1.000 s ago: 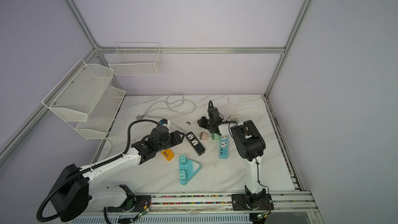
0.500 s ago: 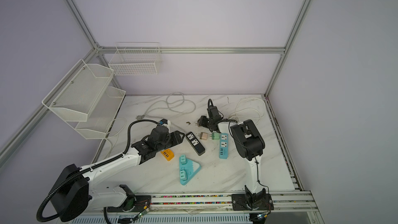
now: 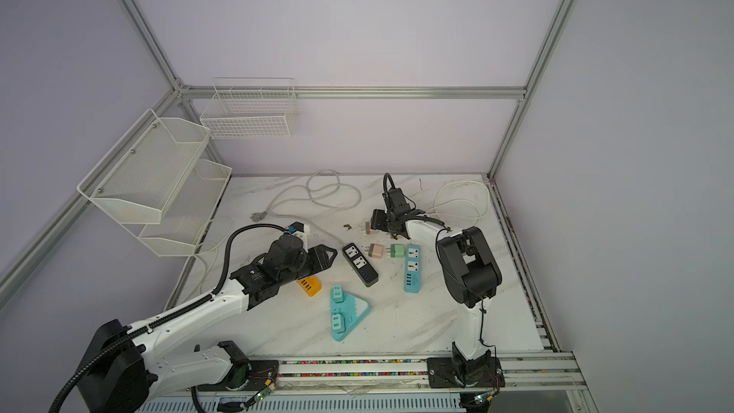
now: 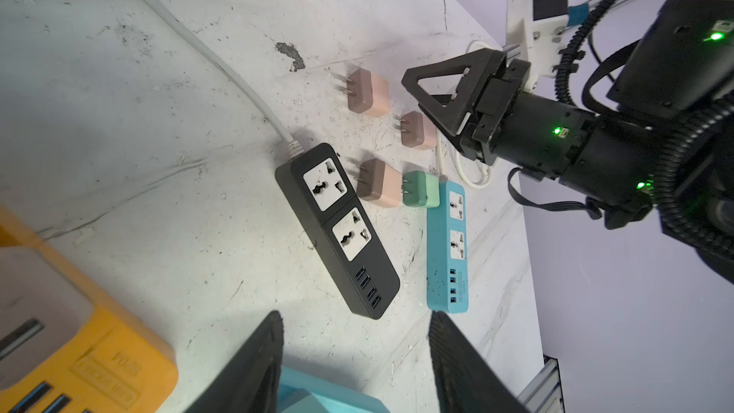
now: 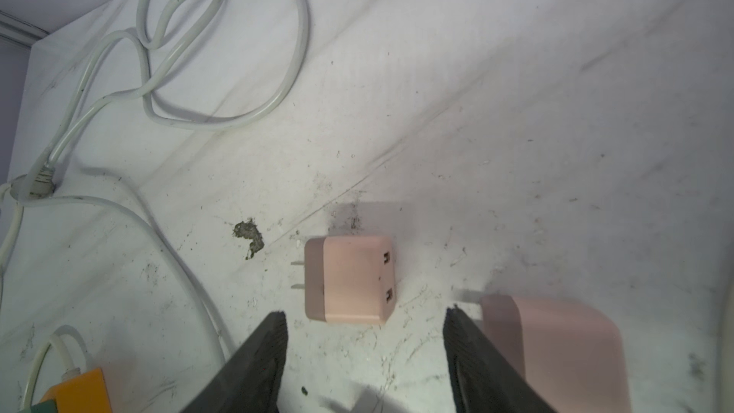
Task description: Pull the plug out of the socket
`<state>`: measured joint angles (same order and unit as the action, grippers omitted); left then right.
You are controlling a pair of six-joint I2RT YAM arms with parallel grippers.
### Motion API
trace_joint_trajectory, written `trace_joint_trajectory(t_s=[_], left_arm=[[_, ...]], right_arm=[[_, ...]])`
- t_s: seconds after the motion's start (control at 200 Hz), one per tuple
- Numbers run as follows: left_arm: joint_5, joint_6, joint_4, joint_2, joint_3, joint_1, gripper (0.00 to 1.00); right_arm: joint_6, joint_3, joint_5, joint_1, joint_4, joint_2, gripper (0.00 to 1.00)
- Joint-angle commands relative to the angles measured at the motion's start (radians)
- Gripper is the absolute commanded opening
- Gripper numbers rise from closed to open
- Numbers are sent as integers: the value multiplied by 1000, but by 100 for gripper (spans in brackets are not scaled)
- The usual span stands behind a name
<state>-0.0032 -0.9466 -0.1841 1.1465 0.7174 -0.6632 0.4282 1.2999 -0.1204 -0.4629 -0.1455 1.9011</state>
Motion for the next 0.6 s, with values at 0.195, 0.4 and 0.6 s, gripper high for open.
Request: trace_joint_trajectory(t_s=[0.195, 0.4, 0.6], left_arm=[[24, 11, -137, -181, -100, 5, 61], [32, 23, -200, -269, -143, 5, 61], [49, 20, -217, -337, -206, 5, 61]], right_arm=[[33, 2, 172, -182, -308, -216, 69], [129, 15, 276, -359, -433, -283, 70], [261, 23, 350, -541, -529, -268, 70]])
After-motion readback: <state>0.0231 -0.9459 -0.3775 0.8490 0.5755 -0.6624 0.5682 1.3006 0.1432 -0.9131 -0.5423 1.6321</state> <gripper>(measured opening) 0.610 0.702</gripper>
